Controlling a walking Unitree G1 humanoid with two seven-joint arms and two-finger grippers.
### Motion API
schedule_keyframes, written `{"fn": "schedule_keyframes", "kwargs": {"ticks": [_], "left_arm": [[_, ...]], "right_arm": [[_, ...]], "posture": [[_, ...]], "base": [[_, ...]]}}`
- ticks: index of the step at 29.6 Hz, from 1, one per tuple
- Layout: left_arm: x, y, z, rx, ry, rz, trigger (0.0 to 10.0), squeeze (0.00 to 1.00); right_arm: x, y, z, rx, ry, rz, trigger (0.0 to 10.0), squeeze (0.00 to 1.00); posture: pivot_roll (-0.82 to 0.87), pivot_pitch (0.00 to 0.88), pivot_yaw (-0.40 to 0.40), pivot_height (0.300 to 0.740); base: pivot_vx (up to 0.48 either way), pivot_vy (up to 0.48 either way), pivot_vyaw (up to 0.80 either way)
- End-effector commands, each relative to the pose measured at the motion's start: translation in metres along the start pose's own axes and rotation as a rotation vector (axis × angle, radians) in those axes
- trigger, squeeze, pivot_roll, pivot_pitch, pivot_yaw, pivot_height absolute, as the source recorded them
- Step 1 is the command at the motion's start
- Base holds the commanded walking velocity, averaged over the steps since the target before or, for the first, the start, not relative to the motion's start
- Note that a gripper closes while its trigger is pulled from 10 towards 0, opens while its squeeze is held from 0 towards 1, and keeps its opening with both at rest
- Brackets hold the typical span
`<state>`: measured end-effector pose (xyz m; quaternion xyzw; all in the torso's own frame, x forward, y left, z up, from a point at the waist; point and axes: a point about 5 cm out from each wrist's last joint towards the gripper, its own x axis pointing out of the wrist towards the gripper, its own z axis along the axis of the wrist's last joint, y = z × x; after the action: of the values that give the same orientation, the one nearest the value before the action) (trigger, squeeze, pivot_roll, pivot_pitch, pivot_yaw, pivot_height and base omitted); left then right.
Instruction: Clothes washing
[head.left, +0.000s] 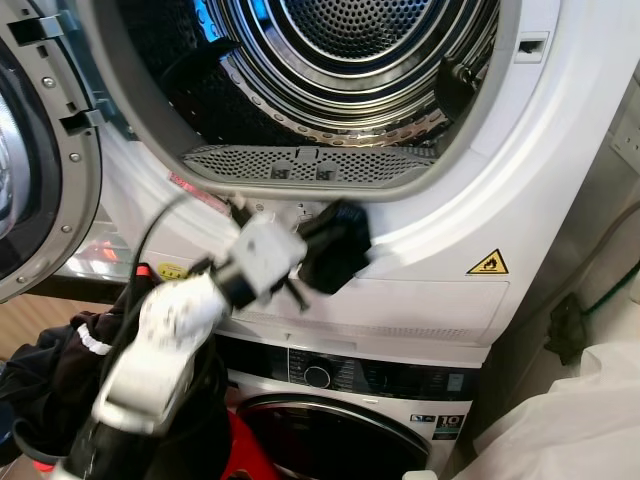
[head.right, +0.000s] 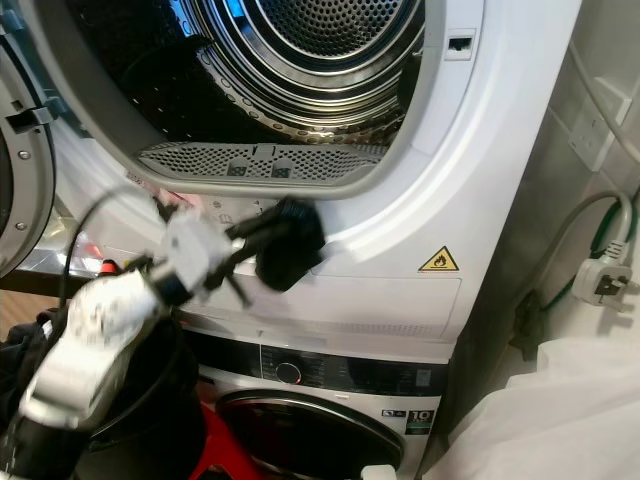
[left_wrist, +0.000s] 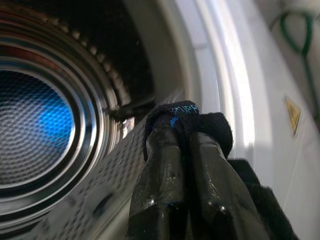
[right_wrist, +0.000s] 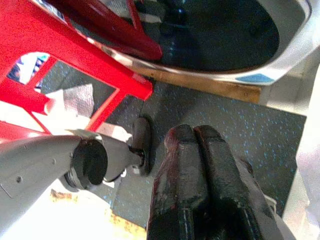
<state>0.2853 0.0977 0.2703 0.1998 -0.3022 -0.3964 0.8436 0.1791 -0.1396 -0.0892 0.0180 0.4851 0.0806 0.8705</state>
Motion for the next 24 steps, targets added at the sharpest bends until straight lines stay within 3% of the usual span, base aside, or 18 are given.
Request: {"fn": "schedule_keyframes", "kwargs": {"ticks": [1,4,8,9,11,15,17,19,24], "left_arm": [[-0.005,-0.007,-0.001,-0.065,0.012,-0.021,0.0,0.0],[-0.014,-0.018,-0.002,-0.105,0.029,-0.044,0.0,0.0],[-0.028,-0.023,0.0,-0.136,0.052,-0.017,0.0,0.0],[-0.035,-0.019,0.008,-0.141,0.047,0.075,0.0,0.0],[-0.049,-0.027,0.009,-0.195,0.103,0.121,0.0,0.0],[-0.071,-0.054,-0.01,-0.301,0.24,0.067,0.0,0.0],[-0.095,-0.076,-0.035,-0.373,0.369,0.03,0.0,0.0],[-0.099,-0.079,-0.039,-0.379,0.39,0.025,0.0,0.0],[-0.116,-0.09,-0.058,-0.46,0.496,0.013,0.0,0.0]], "right_arm": [[0.001,0.004,0.012,-0.009,-0.045,0.032,10.0,0.0],[0.001,0.004,0.023,-0.047,-0.093,0.124,10.0,0.0],[-0.003,0.006,0.019,-0.178,-0.083,0.287,10.0,0.0],[-0.006,0.0,0.013,-0.251,-0.058,0.345,10.0,0.0],[-0.01,-0.008,0.012,-0.27,-0.051,0.403,10.0,0.0],[-0.012,-0.011,0.022,-0.27,-0.085,0.46,10.0,0.0],[-0.014,-0.009,0.034,-0.318,-0.112,0.522,10.0,0.0],[-0.014,-0.009,0.037,-0.328,-0.116,0.535,10.0,0.0],[-0.02,0.007,0.07,-0.377,-0.22,0.724,10.0,0.0]], "posture": [[0.08,0.0,0.131,0.74],[0.08,0.0,0.131,0.74],[0.08,0.0,0.13,0.74],[0.08,0.0,0.127,0.74],[0.1,0.0,0.121,0.74],[0.11,0.0,0.115,0.74],[0.11,0.0,0.112,0.74],[0.11,0.0,0.113,0.74],[0.1,0.0,0.117,0.74]], "base": [[0.0,0.0,0.0],[0.0,0.0,0.0],[0.0,0.0,0.0],[0.0,0.0,0.0],[0.0,0.0,0.0],[0.0,0.0,0.0],[0.0,0.0,0.0],[0.0,0.0,0.0],[0.0,0.0,0.0]]}}
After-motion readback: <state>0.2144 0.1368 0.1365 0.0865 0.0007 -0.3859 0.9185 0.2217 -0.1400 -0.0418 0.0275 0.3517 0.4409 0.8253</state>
